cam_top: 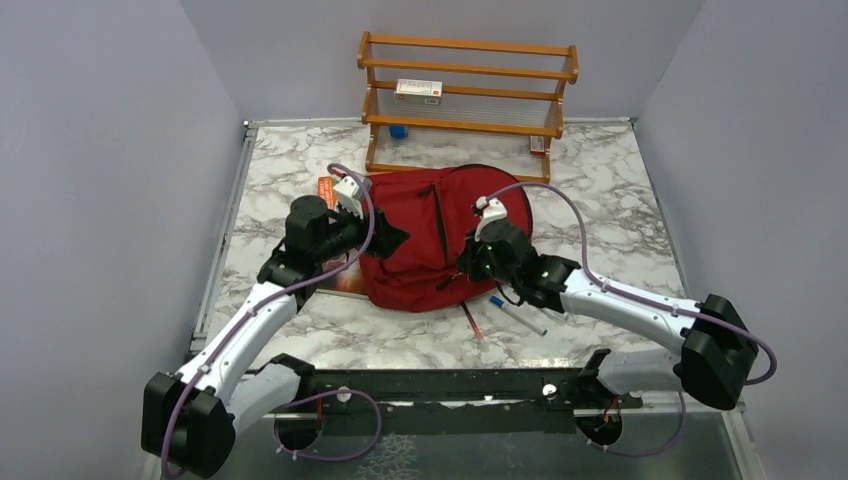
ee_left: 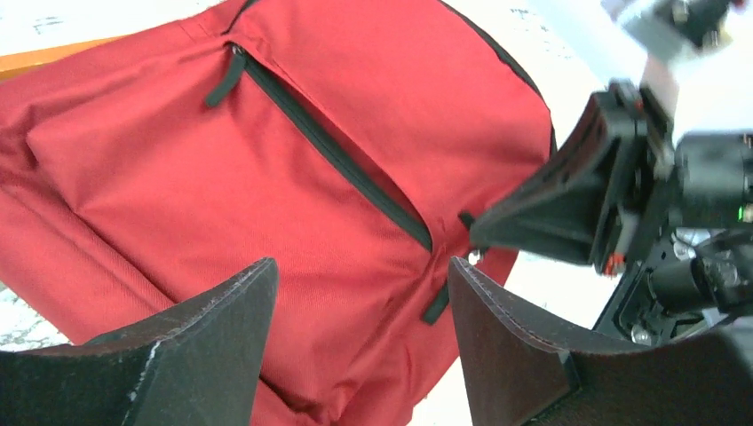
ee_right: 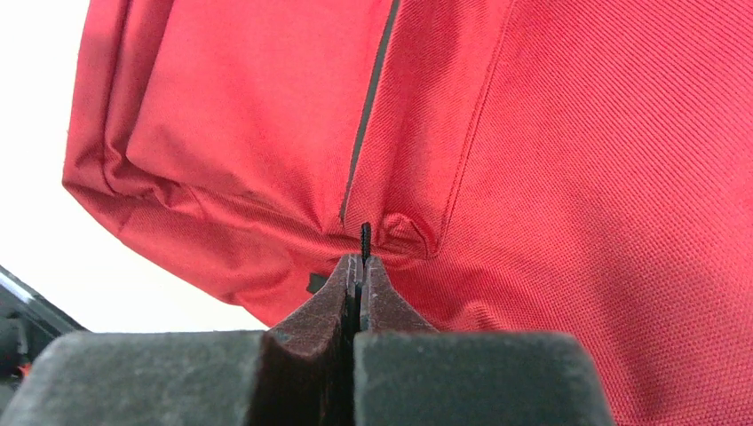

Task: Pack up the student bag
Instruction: Unzip the student bag at the center of the board.

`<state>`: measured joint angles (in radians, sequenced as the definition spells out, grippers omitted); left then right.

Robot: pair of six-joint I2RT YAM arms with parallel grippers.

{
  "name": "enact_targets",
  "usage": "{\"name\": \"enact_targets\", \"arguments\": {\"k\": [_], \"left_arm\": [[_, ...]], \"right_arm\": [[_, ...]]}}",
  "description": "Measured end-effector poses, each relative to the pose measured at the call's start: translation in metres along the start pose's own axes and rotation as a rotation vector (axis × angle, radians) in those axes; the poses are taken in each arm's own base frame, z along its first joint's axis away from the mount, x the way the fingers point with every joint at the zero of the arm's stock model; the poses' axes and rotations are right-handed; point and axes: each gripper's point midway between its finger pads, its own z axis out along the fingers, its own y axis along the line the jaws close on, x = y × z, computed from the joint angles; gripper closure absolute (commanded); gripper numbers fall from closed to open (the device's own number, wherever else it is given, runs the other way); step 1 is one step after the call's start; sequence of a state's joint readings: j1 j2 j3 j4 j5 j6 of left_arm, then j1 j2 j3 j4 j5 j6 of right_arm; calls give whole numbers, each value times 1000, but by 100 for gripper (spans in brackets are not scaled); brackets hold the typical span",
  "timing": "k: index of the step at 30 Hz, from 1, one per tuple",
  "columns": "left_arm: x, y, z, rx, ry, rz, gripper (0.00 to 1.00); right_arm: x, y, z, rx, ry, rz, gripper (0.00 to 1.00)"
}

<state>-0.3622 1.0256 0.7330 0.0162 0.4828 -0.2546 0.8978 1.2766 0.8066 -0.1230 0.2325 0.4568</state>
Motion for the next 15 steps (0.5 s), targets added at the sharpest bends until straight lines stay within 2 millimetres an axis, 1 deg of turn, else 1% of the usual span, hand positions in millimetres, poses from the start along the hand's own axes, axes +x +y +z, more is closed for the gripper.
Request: {"name": "enact_targets", "arguments": {"k": [4,8,11,15], "left_arm": [[22,-14,-11,40,-9,40,30],[39,-35,-16,118,-22,108,30],[45,-52,-20,189,-50,190,32],[44,-65,-19,241,-79,289,34]], "right_arm": [[-7,-5,-2,-40,-23,80,99],[-19,2,-7,-95,-51,124,100],[-25,10,-11,-136,-62,149,100],[-26,18,-13,-182,-58,174,100]]}}
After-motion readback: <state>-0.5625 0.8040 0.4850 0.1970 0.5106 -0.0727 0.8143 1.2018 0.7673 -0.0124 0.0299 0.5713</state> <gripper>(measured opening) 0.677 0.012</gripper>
